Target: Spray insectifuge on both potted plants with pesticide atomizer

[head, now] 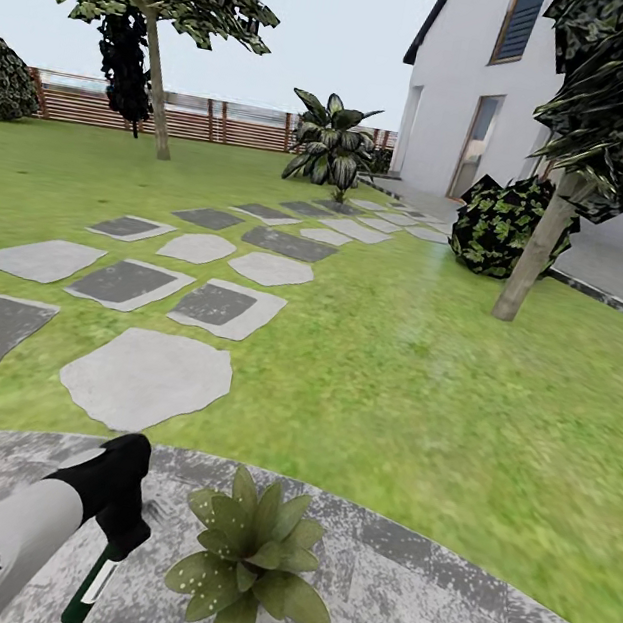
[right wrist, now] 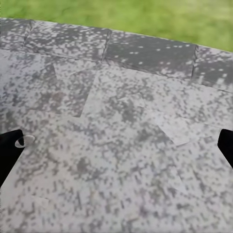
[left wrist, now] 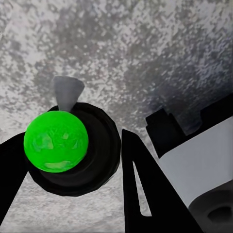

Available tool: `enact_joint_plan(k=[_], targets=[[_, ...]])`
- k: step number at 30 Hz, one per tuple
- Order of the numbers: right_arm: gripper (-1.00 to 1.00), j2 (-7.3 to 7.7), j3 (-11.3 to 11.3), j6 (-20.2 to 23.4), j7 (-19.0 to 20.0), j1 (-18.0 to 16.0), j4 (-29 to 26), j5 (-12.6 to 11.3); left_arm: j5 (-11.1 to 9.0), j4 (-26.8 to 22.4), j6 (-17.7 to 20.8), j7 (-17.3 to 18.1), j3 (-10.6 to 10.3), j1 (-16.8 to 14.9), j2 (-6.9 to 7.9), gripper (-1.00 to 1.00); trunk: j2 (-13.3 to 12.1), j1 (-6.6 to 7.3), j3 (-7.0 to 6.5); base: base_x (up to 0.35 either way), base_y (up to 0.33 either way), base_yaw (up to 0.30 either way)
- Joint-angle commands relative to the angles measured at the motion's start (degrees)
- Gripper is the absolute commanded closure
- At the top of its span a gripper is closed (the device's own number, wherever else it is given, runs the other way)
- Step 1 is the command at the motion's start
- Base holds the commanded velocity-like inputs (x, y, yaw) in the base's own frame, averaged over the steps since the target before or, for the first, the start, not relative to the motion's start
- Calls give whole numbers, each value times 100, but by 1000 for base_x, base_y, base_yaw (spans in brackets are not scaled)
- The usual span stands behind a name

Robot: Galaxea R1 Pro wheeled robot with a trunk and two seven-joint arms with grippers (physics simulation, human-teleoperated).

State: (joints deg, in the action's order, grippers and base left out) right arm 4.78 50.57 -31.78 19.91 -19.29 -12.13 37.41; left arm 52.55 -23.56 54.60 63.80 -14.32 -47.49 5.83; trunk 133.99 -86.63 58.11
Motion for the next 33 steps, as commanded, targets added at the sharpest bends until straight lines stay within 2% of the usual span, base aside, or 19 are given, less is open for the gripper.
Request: enact_joint_plan(k=[1, 7, 14, 25, 33], targets=[[-100, -4, 49, -12, 48, -4, 0, 12, 45, -16, 37, 46, -12, 1, -5, 100, 2, 1, 5, -26, -14, 0], [-100, -19, 49, -12, 48, -4, 0, 12, 45, -63, 50, 28, -1, 3, -28, 100, 2, 1, 5, -159, -107, 32], [-100, -21, 49, -12, 48, -4, 1, 12, 41, -21, 54, 38, -6, 3, -71, 100, 2, 1, 5, 62, -161, 264], [-100, -21, 49, -12, 48, -4, 9, 12, 44, -11, 51, 43, 0, 203, -37, 100, 2, 1, 5, 12, -9, 53], [-100, -29, 49, -12, 48, -4, 2, 12, 45, -110, 60, 21, 30, 204, -32, 100, 2, 1, 5, -19, -9, 188]])
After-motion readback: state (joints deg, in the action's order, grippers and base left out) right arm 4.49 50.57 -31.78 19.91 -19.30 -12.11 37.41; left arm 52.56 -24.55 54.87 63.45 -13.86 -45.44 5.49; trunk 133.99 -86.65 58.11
